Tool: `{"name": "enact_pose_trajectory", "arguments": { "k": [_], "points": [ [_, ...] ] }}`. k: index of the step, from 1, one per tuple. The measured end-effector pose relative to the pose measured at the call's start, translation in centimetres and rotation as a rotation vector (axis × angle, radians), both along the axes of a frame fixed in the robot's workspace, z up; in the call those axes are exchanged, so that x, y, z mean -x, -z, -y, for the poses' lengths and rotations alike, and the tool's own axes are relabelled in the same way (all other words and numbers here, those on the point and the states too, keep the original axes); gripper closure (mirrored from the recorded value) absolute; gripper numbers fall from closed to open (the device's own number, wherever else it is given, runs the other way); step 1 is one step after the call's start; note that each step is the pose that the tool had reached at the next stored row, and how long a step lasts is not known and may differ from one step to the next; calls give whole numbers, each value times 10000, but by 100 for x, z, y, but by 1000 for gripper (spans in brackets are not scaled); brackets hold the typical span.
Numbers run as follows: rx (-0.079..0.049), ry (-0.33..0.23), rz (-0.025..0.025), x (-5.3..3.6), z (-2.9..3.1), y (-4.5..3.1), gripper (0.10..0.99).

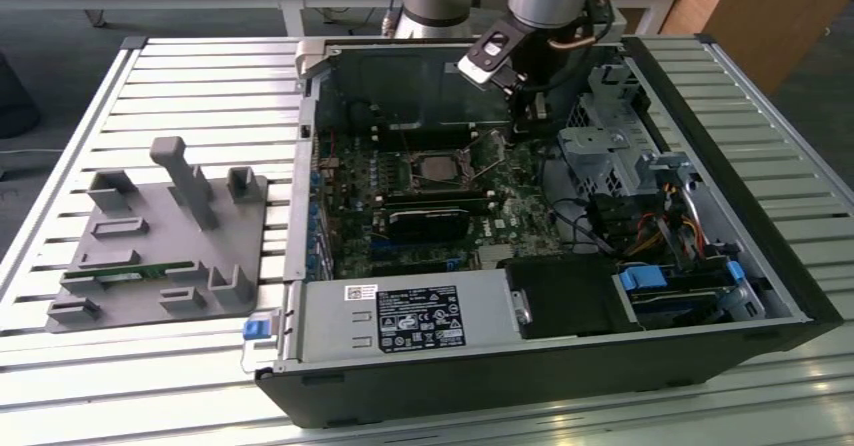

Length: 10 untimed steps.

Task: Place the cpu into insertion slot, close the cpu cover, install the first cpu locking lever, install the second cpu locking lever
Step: 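Close the cpu cover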

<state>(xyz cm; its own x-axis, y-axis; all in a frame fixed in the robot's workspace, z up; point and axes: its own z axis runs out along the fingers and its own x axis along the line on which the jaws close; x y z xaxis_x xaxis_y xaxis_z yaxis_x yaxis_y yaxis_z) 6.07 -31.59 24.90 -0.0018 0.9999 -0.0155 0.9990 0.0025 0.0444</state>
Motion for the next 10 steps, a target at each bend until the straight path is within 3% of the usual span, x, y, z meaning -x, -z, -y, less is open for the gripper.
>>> {"name": "enact_pose_trajectory", "arguments": {
  "k": [10],
  "points": [
    [1, 19, -43, 17, -9, 59, 980]
  ]
}}
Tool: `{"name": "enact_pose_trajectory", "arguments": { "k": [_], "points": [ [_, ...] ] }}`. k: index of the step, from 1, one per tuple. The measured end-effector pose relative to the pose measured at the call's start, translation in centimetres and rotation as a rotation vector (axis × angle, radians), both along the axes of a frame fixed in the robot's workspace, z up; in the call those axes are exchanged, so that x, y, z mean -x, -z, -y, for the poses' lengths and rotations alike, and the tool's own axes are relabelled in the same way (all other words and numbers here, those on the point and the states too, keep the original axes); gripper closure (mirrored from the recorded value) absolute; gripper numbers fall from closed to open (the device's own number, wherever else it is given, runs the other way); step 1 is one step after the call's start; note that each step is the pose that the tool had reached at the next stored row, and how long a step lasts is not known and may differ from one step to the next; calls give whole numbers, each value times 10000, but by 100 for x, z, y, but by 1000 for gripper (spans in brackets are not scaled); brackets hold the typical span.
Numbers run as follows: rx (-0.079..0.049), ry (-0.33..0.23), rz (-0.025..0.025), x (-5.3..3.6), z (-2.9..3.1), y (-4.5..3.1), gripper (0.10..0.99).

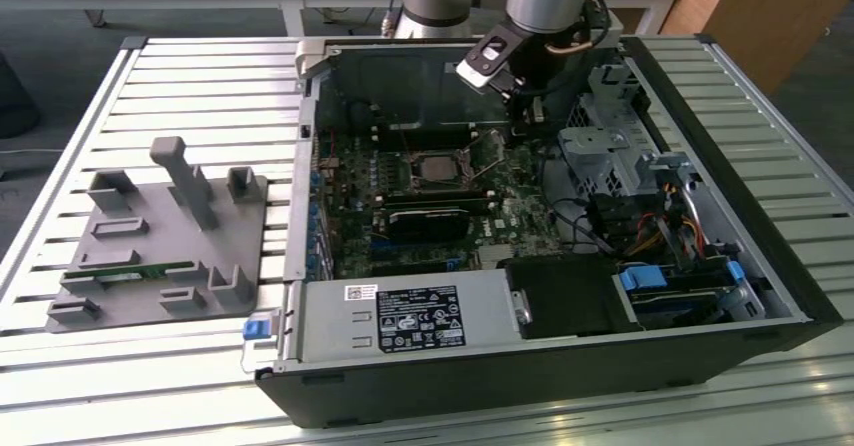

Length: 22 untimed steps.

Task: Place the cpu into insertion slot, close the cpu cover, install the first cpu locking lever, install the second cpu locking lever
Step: 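Close the cpu cover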

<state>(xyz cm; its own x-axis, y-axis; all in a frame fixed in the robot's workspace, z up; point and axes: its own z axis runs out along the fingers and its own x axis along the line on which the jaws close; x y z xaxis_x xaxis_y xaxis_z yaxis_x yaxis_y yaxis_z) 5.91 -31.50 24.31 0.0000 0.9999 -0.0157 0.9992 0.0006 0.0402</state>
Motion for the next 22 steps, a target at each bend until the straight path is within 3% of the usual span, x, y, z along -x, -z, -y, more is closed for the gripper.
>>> {"name": "enact_pose_trajectory", "arguments": {
  "k": [22],
  "points": [
    [-1, 1, 1, 502, -6, 17, 980]
  ]
}}
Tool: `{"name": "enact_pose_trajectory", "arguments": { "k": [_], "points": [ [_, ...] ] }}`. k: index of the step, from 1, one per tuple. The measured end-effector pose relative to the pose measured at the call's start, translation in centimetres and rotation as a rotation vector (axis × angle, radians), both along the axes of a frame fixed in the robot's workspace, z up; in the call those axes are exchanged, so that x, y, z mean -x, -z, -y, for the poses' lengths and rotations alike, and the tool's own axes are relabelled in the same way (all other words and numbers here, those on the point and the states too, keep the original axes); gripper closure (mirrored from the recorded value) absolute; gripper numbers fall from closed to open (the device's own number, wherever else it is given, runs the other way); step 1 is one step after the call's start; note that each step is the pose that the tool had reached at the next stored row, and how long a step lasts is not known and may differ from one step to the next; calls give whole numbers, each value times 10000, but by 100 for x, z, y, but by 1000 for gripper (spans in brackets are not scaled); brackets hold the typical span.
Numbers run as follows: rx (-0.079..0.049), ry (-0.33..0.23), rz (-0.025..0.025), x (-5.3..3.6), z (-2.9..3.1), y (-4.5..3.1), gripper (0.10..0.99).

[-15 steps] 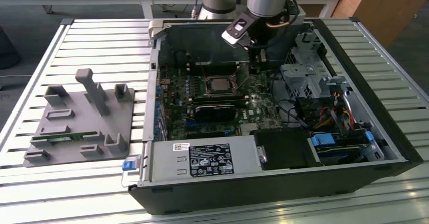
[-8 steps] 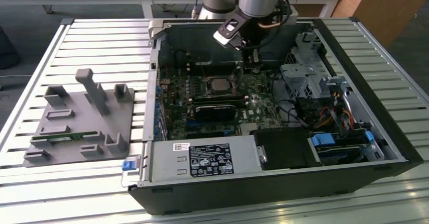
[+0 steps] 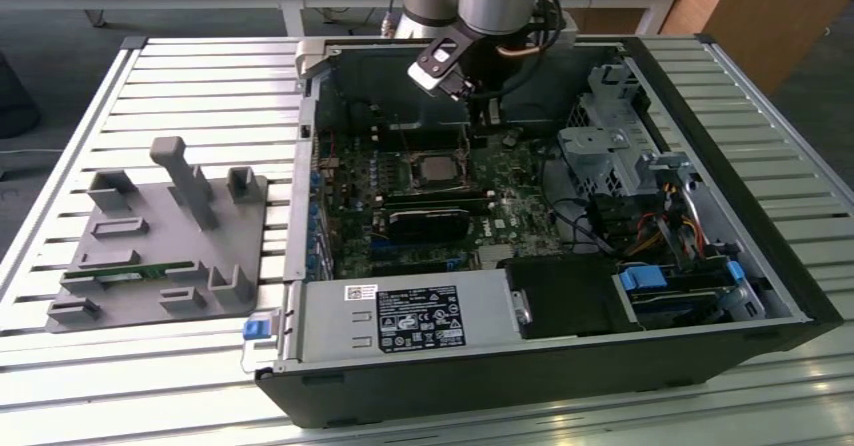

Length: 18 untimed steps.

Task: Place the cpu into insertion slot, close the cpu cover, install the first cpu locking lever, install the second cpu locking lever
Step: 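Close the cpu cover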

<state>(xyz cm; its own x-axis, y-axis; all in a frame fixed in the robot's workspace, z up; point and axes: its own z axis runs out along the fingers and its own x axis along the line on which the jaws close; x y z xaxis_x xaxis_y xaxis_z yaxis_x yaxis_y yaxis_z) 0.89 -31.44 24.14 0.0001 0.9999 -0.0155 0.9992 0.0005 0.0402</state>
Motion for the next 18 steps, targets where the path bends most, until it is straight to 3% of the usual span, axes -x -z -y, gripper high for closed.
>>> {"name": "enact_pose_trajectory", "arguments": {
  "k": [8, 14, 18],
  "points": [
    [0, 0, -11, 101, -1, 39, 980],
    [1, 1, -28, 262, 0, 71, 980],
    [0, 0, -178, 271, 9, 82, 980]
  ]
}}
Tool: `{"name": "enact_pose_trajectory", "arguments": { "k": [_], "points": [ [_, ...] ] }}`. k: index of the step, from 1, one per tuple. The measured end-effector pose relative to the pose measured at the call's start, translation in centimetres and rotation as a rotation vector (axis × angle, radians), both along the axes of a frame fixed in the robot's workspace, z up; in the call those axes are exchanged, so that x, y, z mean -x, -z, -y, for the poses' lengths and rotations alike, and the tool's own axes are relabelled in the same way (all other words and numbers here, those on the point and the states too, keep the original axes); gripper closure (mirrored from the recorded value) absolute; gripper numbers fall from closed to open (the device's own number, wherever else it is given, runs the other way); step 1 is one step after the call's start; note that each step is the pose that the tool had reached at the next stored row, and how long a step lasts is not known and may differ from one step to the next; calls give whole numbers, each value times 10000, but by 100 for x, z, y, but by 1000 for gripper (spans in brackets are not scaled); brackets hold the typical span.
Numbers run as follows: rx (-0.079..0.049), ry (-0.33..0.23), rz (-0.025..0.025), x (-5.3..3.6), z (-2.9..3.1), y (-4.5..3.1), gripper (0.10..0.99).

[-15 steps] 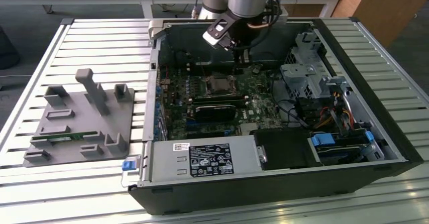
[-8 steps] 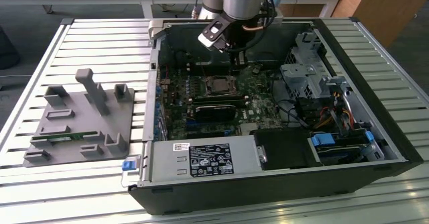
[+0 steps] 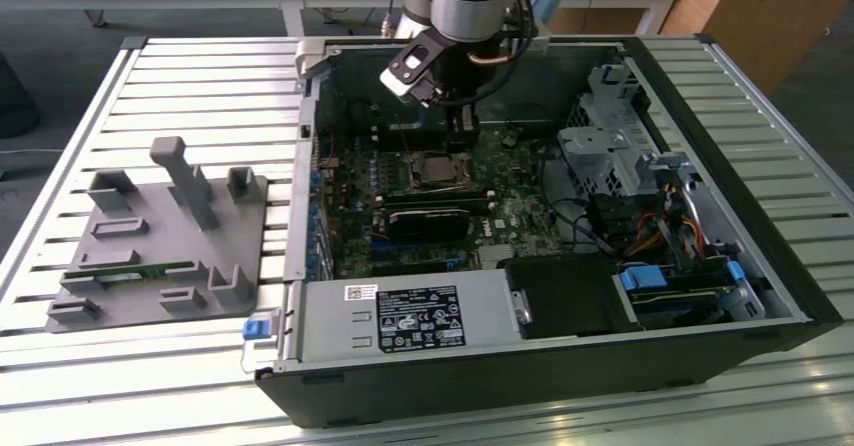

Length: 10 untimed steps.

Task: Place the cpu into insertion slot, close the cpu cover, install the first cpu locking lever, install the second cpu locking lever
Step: 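Close the cpu cover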

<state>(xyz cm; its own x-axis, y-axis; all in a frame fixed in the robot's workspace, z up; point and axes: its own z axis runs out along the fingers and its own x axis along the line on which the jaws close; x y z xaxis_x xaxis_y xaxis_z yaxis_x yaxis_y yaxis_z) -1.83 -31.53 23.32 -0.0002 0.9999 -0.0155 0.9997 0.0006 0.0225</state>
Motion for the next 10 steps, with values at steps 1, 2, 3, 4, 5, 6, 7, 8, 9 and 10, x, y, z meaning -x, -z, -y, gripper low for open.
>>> {"name": "enact_pose_trajectory", "arguments": {
  "k": [1, 2, 3, 4, 5, 6, 7, 8, 9, 10],
  "points": [
    [1, 0, -30, 1, 9, 9, 980],
    [0, -10, -48, 6, 18, 22, 980],
    [0, -55, -63, 10, 24, 36, 980],
    [-1, -129, -70, 14, 27, 51, 980],
    [-1, -283, -74, 43, 29, 80, 980],
    [0, -309, -75, 79, 29, 84, 980],
    [1, -313, -76, 83, 29, 84, 980],
    [2, -313, -76, 85, 29, 84, 980],
    [0, -315, -75, 85, 29, 85, 980],
    [0, -314, -75, 86, 29, 85, 980]
  ]
}}
